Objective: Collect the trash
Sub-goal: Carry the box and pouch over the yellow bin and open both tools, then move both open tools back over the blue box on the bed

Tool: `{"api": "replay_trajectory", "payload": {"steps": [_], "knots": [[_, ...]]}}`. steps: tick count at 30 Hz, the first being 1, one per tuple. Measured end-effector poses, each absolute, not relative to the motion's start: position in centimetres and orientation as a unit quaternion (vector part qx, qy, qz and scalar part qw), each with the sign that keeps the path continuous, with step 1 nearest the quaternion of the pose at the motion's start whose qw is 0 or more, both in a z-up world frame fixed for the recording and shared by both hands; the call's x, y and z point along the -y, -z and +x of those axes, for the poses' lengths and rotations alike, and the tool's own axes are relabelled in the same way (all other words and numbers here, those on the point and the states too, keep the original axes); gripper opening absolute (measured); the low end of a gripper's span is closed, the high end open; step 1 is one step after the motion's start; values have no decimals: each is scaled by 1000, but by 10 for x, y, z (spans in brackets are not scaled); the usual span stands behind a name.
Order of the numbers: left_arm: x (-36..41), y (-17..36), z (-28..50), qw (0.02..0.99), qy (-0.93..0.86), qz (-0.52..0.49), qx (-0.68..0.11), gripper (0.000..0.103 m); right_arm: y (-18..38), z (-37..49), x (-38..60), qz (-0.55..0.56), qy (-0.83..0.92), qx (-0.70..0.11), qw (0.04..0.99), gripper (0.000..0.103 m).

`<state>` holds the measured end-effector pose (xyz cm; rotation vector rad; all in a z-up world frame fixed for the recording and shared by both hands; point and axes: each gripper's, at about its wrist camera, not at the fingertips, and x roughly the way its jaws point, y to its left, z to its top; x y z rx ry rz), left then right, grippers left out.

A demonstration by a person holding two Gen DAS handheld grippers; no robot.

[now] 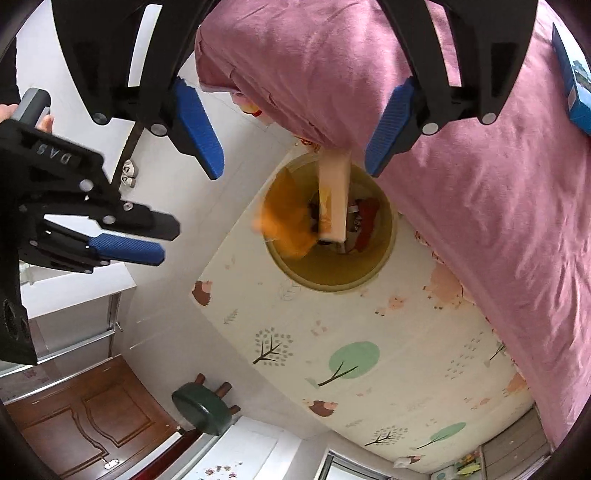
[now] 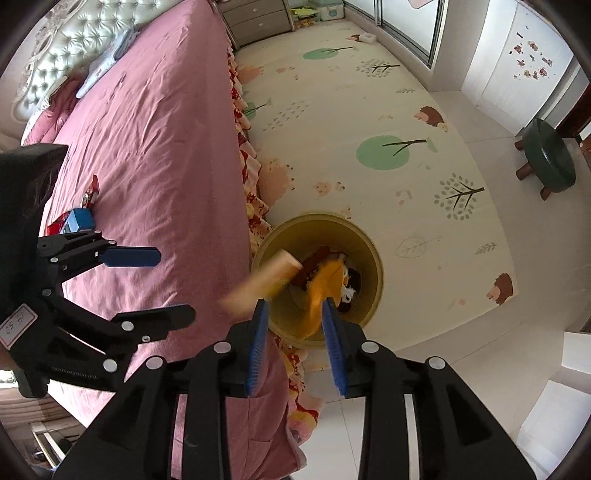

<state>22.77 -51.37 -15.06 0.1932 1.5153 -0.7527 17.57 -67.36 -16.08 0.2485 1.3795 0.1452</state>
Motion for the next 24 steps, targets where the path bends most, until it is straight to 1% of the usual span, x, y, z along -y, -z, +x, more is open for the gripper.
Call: {"api": "replay_trajectory", "payload": {"steps": [12,14,20,24], "knots": [[494,138,208,666,328,102,-662,78,144,173,650,110,-88,-629,764,30],[485,131,205,676,322,98,-656,78,137,172,640,108,-95,-625,767,35],[443,119,193,695,294,69,-652,78,118,170,601,89,-126,-615,773,36],[408,110,183,707,276,55,-649,79,111,169,569,74,-149,-613,772,40]]}}
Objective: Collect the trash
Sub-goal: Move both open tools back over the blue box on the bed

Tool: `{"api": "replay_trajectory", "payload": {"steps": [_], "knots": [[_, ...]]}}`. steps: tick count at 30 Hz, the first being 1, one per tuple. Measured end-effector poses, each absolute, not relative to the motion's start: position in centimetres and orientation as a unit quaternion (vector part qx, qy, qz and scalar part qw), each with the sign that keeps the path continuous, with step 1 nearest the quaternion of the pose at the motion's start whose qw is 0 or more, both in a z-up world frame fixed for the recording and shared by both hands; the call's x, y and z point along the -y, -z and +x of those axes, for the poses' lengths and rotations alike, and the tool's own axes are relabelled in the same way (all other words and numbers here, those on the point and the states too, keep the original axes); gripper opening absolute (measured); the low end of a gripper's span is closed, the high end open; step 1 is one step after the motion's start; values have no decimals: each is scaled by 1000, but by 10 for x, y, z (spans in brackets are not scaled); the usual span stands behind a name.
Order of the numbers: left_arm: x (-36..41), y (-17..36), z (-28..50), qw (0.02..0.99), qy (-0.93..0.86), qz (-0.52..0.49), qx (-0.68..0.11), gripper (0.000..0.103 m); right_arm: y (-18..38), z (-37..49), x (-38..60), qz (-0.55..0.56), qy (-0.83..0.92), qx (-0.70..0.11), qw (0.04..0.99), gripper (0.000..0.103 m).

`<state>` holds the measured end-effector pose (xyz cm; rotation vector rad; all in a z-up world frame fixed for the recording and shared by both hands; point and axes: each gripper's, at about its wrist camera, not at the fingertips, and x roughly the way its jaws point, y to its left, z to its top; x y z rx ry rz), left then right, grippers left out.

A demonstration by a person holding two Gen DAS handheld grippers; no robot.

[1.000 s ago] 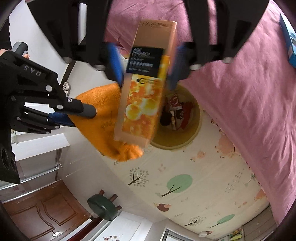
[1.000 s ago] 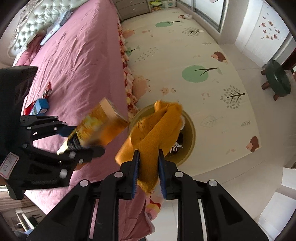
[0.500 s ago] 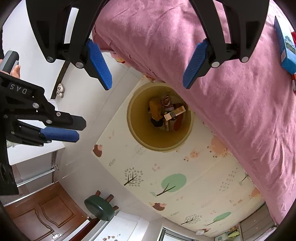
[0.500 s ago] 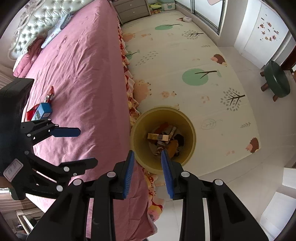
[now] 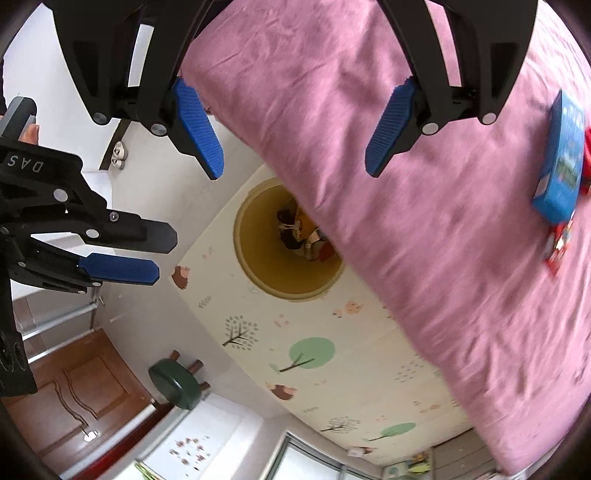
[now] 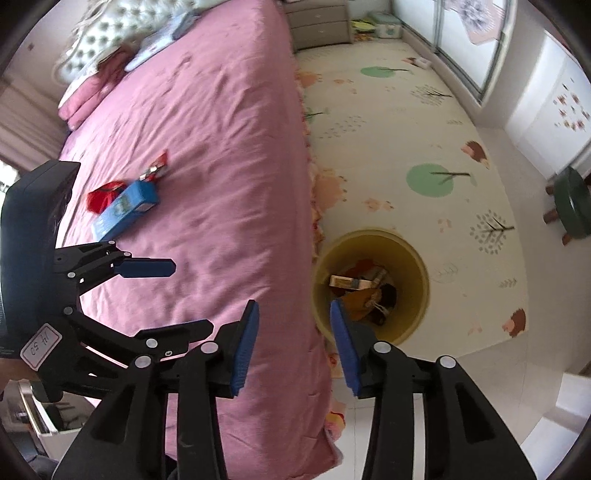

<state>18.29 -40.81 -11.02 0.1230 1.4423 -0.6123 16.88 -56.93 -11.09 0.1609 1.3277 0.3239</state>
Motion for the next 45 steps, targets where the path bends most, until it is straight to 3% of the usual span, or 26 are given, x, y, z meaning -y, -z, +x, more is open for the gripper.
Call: {"api": "replay_trajectory", "payload": {"steps": [8,27,45], "knots": [[334,103,159,725,227,29,-650,80,104,166,490,40,-209,-611,763,50],[157,108,155,749,114,3,-653,81,99,202,336,-49,-307,-607,731,52],[105,140,208,744,96,62,-658,82,127,261,273,-81,-333,-624,703,57]]}}
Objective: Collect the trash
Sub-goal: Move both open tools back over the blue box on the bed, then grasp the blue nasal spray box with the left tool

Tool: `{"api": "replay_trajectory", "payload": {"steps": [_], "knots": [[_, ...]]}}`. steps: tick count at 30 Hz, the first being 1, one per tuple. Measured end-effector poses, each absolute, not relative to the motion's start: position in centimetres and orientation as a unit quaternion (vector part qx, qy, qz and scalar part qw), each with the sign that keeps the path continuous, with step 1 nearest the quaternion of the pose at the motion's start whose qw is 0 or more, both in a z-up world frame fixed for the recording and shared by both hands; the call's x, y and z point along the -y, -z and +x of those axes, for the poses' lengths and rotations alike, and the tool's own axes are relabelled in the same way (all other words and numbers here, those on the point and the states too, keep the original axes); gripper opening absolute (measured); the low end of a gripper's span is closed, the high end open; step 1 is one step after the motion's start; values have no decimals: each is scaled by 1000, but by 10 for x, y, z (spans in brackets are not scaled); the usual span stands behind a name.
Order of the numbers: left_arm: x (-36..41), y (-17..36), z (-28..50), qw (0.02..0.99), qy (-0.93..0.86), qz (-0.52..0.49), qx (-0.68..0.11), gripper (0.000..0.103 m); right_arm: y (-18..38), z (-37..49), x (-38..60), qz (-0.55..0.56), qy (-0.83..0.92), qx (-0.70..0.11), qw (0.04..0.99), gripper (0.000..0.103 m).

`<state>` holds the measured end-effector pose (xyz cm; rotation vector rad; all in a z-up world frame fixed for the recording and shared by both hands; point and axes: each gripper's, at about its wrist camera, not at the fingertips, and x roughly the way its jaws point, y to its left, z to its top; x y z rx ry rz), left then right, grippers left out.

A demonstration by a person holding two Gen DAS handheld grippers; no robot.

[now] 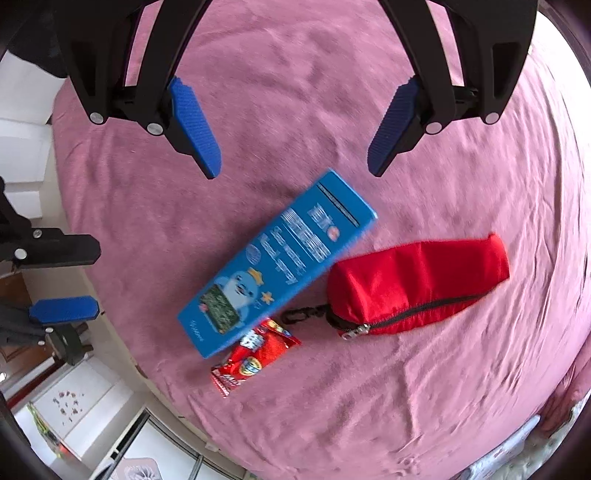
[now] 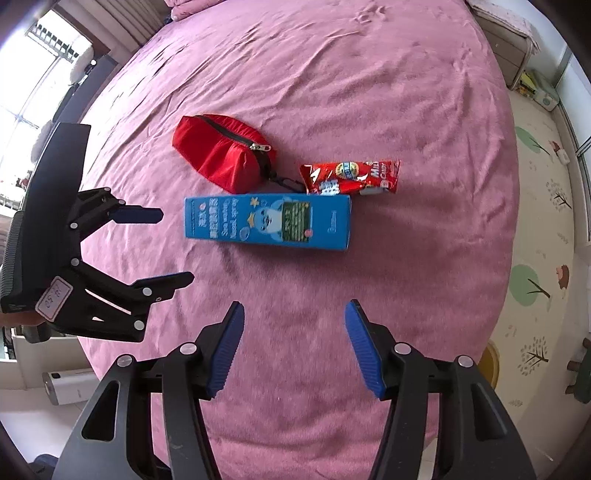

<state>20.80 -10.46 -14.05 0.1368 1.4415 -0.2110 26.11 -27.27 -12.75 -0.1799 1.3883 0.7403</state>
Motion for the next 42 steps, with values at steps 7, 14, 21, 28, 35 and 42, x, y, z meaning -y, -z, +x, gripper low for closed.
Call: {"api": "replay_trajectory", "payload": {"steps": [7,14,21,28,35,42], "knots": [[97,161,234,734,109,85,-665,86,143,280,266,-64,-326,-639,694,58],[106,179,244,726,132,118,-665,86,155,294,258,-61,-323,-648,687,58],[121,194,254,725,136,142,-661,78,164,303,256,-54,-319,-653,685,58],[125,199,266,718,144,127,-669,65,167,307,265,-47,-313,-655,686,58],[126,196,273,715,158,92,-675,51,167,304,278,-33,-306,-658,687,58],[135,187,256,724,161,69,-667,50,160,298,293,-22,-301,-653,695,58]]}}
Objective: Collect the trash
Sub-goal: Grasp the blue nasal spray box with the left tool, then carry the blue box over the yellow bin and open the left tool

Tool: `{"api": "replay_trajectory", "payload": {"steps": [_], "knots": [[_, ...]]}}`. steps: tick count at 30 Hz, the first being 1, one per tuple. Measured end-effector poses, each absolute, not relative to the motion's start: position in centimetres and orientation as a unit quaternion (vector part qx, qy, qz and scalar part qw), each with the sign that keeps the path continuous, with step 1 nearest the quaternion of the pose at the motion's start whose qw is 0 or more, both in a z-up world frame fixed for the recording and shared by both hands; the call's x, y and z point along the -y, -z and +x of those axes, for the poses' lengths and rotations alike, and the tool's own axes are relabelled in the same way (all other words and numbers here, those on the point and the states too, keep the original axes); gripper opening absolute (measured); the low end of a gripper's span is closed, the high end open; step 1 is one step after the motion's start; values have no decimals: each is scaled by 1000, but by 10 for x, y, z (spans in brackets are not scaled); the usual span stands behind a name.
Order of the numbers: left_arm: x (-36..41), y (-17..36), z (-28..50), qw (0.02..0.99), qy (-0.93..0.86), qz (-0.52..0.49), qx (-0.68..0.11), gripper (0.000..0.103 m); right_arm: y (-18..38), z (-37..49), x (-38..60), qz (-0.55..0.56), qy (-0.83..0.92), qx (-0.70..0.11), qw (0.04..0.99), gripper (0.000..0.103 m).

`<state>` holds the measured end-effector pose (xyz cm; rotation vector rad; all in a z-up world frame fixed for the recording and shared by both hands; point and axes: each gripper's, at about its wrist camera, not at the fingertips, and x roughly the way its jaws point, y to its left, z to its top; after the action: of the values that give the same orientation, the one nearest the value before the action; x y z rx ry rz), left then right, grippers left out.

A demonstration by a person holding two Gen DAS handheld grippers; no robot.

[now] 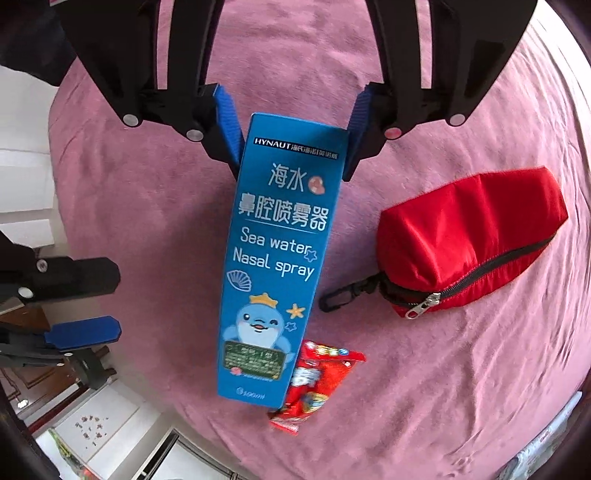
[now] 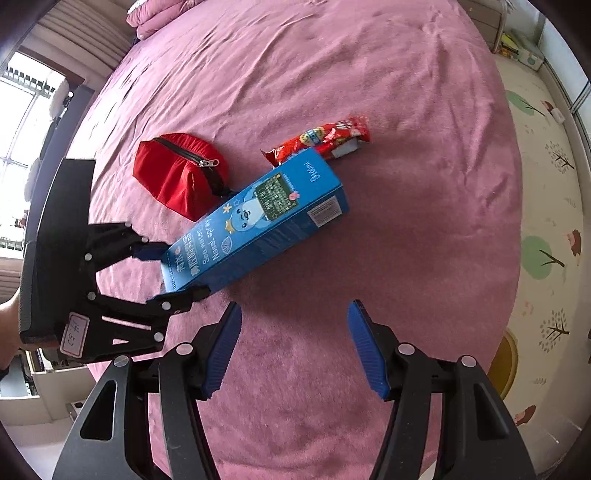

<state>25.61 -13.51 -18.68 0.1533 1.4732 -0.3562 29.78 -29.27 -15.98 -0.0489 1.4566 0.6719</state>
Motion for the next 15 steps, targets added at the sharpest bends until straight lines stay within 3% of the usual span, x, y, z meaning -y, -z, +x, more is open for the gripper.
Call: {"api": "replay_trajectory", "payload": {"steps": [15], "knots": [[181,154,207,736,179,4,-653,46,138,262,344,11,-277,-639,718,58]]}}
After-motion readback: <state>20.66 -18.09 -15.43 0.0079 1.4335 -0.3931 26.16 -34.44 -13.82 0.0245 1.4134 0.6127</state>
